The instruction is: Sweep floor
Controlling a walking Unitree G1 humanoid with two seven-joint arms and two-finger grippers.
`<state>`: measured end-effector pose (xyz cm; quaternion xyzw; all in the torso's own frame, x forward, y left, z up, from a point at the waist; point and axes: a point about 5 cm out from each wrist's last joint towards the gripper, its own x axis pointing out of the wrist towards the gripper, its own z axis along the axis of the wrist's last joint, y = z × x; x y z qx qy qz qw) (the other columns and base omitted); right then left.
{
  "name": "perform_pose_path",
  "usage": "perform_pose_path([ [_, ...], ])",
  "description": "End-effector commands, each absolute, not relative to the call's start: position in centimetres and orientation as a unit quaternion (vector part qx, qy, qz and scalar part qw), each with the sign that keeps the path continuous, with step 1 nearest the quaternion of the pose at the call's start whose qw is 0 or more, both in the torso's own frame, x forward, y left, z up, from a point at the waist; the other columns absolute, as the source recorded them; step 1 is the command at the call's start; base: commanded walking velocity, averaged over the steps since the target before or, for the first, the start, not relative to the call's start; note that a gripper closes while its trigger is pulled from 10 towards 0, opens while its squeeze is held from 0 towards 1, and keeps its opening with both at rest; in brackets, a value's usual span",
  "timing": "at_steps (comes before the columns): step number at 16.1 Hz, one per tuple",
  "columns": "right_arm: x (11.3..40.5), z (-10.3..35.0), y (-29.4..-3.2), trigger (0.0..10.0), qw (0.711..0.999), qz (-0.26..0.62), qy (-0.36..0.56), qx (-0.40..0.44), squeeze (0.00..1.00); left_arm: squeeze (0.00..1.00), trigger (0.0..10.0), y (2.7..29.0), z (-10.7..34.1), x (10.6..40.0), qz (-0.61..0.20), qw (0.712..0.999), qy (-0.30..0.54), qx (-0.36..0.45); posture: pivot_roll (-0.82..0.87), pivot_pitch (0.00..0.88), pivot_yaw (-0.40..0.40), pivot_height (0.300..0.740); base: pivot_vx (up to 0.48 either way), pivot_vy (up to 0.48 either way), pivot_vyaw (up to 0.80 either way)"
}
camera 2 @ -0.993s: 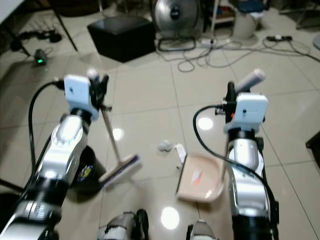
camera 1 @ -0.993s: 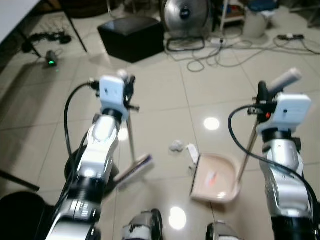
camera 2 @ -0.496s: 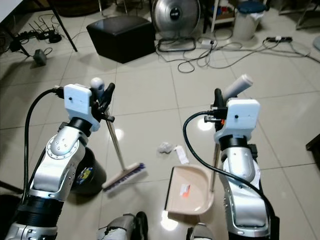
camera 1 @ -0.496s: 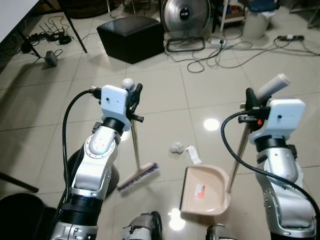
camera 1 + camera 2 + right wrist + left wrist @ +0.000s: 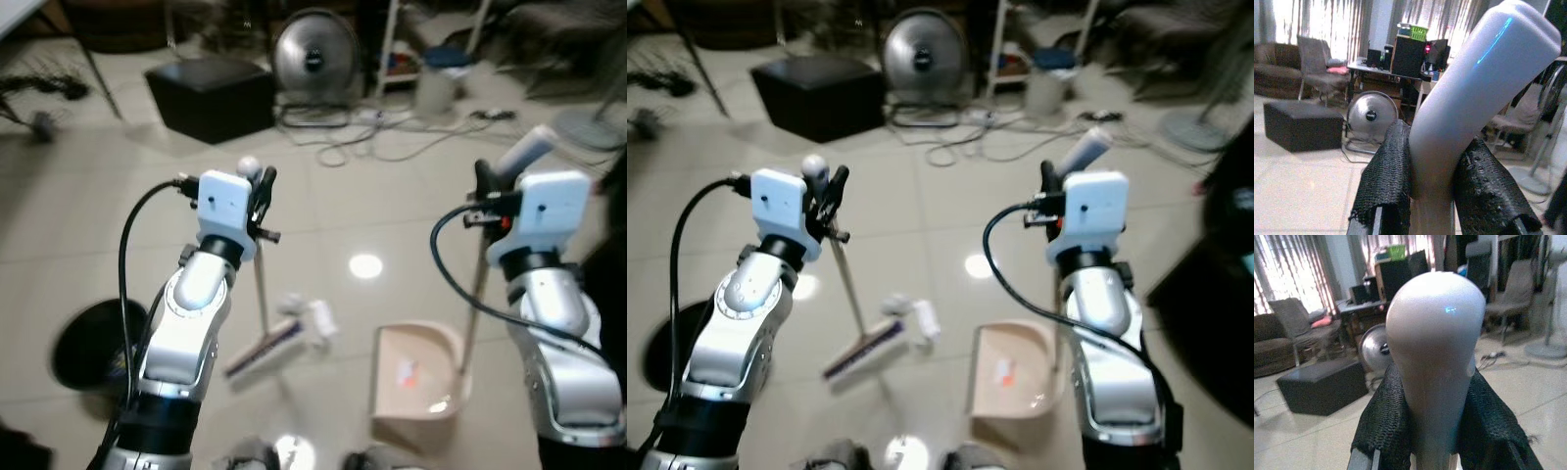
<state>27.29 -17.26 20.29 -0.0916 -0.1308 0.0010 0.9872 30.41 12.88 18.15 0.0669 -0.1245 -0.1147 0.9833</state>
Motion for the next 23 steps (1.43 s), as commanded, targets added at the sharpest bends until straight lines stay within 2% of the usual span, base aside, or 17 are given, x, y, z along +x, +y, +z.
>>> perform_pose_path([
  [1, 27.4, 20.5, -16.4, 10.0, 0.987, 0.022, -0.132, -0.086, 0.00, 0.00, 10.0, 13.6, 18.6, 30.1, -0.098, 0.982, -0.135, 0.087, -0.04, 0.067, -0.018, 0.740, 0.000, -0.472, 0.00],
  [4, 27.3, 19.9, -16.7, 10.0, 0.990, 0.013, -0.118, -0.078, 0.00, 0.00, 10.0, 12.9, 18.3, 30.1, -0.126, 0.983, -0.113, 0.075, -0.05, 0.078, 0.001, 0.740, 0.000, 0.312, 0.00],
  [8, 27.0, 19.6, -17.1, 10.0, 0.991, -0.014, -0.114, -0.069, 0.00, 0.00, 10.0, 12.1, 18.5, 30.3, -0.140, 0.980, -0.109, 0.086, -0.05, 0.088, 0.043, 0.740, 0.000, 0.000, 0.00],
  [11, 26.9, 19.2, -17.2, 10.0, 0.993, -0.019, -0.105, -0.052, 0.00, 0.00, 10.0, 11.6, 19.2, 30.5, -0.146, 0.976, -0.140, 0.075, -0.06, 0.084, 0.054, 0.740, 0.000, 0.000, 0.00],
  [14, 27.0, 19.0, -17.3, 10.0, 0.993, -0.021, -0.102, -0.048, 0.00, 0.00, 10.0, 11.7, 19.4, 30.5, -0.134, 0.977, -0.147, 0.073, -0.06, 0.078, 0.050, 0.740, 0.310, 0.000, -0.46],
  [23, 27.1, 18.7, -17.3, 10.0, 0.993, -0.017, -0.095, -0.067, 0.00, 0.00, 10.0, 12.2, 19.2, 30.7, -0.115, 0.980, -0.142, 0.076, -0.06, 0.079, 0.047, 0.740, 0.376, 0.000, 0.00],
])
